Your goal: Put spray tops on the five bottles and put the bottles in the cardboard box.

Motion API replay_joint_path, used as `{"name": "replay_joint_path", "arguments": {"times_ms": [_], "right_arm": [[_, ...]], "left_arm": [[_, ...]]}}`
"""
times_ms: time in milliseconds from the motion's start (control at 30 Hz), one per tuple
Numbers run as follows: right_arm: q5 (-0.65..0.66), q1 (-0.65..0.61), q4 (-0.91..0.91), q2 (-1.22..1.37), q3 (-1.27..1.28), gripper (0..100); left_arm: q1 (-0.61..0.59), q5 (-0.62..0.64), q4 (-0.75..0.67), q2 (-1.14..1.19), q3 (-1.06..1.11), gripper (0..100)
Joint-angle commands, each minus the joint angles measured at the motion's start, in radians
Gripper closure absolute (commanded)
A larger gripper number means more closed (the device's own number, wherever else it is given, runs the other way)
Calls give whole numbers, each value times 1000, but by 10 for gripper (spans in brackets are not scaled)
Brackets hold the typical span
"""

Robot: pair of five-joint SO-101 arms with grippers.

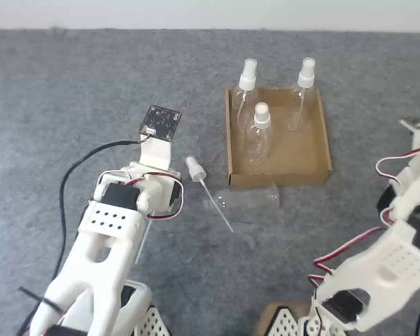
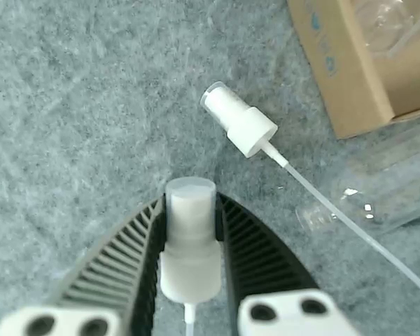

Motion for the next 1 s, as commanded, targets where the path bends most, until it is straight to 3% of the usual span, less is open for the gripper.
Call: {"name": "replay_joint_path", "arguments": {"times_ms": [0, 200, 433, 600, 967], "right_arm": [[-60, 24, 28, -240, -43, 993], [-155, -59, 25, -496, 72, 993], [-281, -268, 16, -866, 267, 993], [-292, -438, 2, -1093, 454, 993], [-319, -776, -58, -1219, 786, 993]], "left_arm": [[-2, 2, -29, -40, -7, 987], [-2, 3, -28, -44, -8, 987], [-2, 3, -25, -48, -8, 987], [-2, 3, -25, -48, -8, 987], [-11, 3, -28, -48, -13, 987]]}}
